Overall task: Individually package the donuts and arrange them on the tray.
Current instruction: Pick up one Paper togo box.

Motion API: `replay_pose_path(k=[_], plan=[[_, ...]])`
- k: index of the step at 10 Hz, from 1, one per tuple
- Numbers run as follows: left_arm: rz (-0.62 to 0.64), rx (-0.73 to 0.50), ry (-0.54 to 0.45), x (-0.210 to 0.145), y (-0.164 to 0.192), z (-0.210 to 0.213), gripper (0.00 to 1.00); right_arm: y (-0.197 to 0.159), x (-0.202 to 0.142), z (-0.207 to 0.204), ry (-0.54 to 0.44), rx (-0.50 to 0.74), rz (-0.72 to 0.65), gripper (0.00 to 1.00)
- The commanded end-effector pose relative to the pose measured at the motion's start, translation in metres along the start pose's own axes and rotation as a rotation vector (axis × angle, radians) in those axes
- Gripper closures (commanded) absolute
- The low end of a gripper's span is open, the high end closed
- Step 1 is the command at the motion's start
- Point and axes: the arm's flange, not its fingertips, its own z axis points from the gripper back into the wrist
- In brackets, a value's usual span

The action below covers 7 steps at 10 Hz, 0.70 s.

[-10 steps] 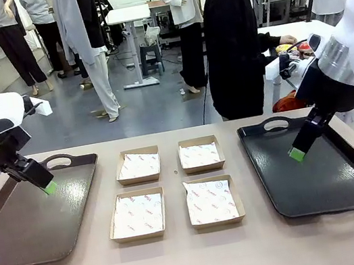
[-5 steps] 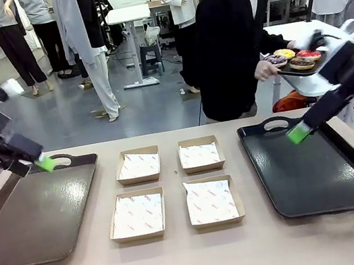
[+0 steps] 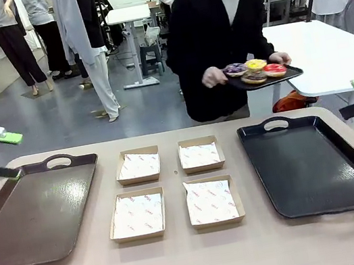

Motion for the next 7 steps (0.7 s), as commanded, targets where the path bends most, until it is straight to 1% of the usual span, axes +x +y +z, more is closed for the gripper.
replay_pose_path(k=[1, 2, 3, 5, 7], plan=[[0.070, -0.004, -0.007, 0.003, 0.028, 0.020, 0.00, -0.030, -0.002, 0.021, 0.011, 0.012, -0.068, 0.00], [0.095, -0.044, -0.021, -0.001, 0.044, 0.036, 0.00, -0.038, -0.006, 0.029, 0.012, -0.009, -0.089, 0.00], [0.117, -0.068, -0.051, -0.012, 0.056, 0.052, 0.00, -0.044, -0.019, 0.043, 0.002, -0.013, -0.127, 0.00], [0.140, -0.088, -0.106, -0.018, 0.082, 0.074, 0.00, -0.063, -0.030, 0.070, -0.040, -0.007, -0.158, 0.00], [0.158, -0.110, -0.139, -0.031, 0.097, 0.097, 0.00, -0.063, -0.045, 0.089, -0.066, 0.000, -0.170, 0.00]])
